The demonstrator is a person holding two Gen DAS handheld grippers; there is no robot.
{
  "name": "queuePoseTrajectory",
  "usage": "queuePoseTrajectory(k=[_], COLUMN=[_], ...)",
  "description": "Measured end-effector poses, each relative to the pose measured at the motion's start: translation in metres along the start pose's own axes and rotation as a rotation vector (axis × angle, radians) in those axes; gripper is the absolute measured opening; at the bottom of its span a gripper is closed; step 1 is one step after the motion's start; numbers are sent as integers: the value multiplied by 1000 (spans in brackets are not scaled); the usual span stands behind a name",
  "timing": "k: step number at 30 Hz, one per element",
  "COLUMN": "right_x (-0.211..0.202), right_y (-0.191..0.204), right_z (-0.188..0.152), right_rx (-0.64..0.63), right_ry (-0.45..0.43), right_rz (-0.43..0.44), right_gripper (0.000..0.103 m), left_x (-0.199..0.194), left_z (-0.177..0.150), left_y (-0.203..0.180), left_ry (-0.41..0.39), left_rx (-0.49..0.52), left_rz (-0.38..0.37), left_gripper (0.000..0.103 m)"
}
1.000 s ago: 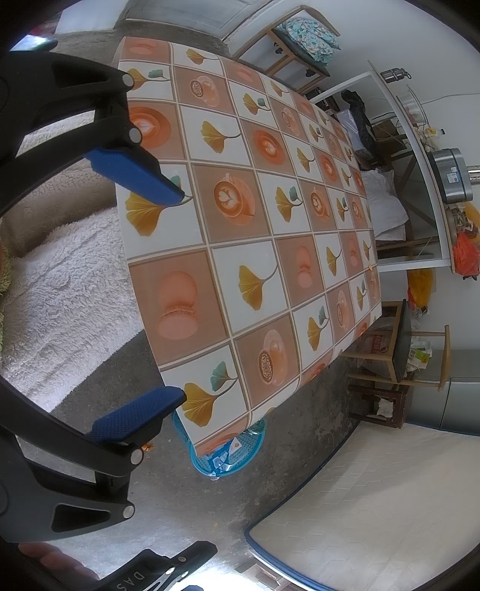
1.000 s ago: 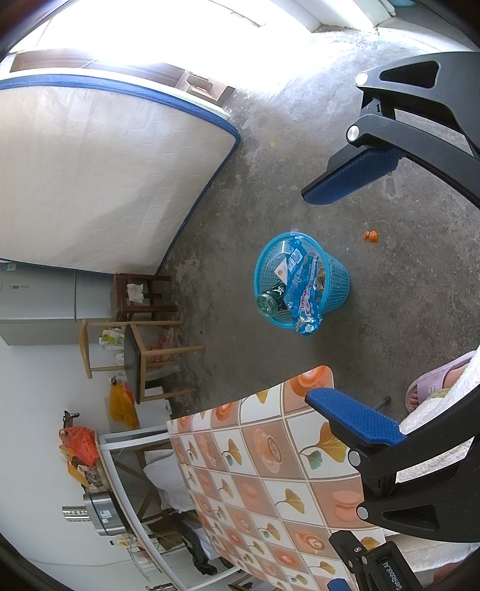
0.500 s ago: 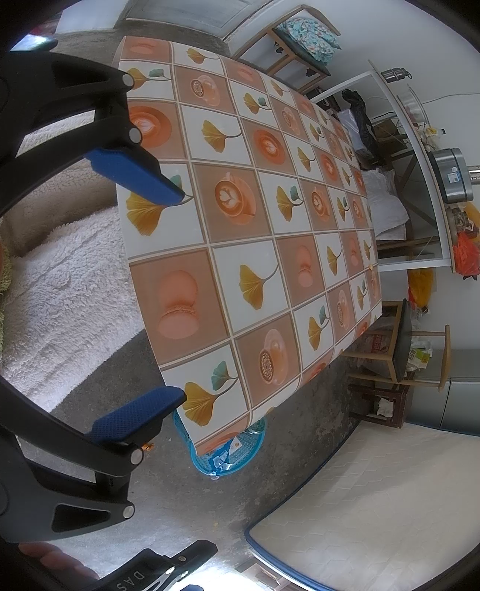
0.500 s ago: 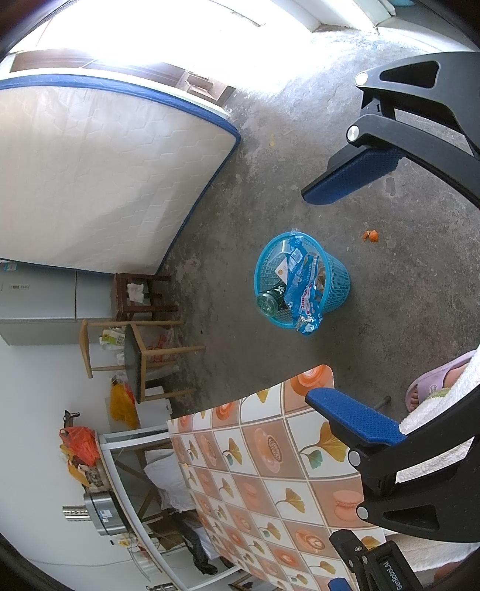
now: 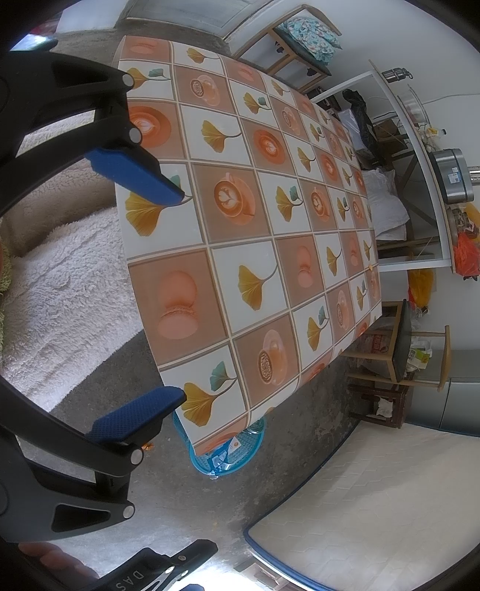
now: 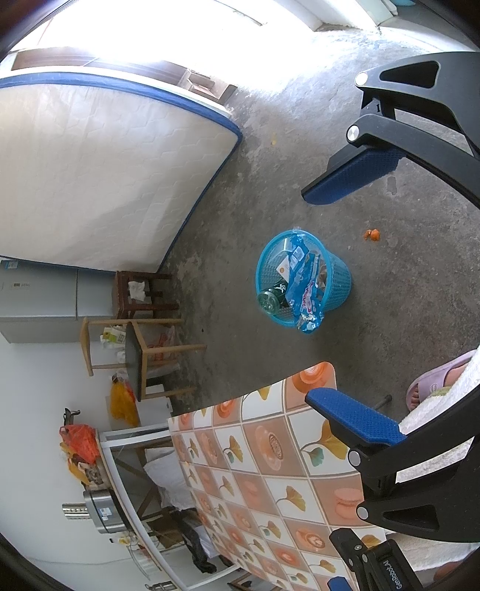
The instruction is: Collect trash
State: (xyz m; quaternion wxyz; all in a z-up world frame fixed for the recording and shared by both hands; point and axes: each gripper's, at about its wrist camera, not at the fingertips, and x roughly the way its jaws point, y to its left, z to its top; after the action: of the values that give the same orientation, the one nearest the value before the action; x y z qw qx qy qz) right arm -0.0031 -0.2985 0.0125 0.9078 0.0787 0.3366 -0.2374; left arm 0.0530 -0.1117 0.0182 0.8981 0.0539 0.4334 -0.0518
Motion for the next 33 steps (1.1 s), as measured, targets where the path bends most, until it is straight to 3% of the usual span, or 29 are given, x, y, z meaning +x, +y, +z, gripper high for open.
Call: queuePoseTrajectory(k=[33], right_x=[0], right_y=[0], right_z=[-1], right_rx=[4], right_ry=[0], right_rz=[0], right_gripper=[97], left_x=[0], left_z=[0], left_y=[0], left_ry=[-1], left_rx=[-1], left_rz=[-5], left_gripper=[95])
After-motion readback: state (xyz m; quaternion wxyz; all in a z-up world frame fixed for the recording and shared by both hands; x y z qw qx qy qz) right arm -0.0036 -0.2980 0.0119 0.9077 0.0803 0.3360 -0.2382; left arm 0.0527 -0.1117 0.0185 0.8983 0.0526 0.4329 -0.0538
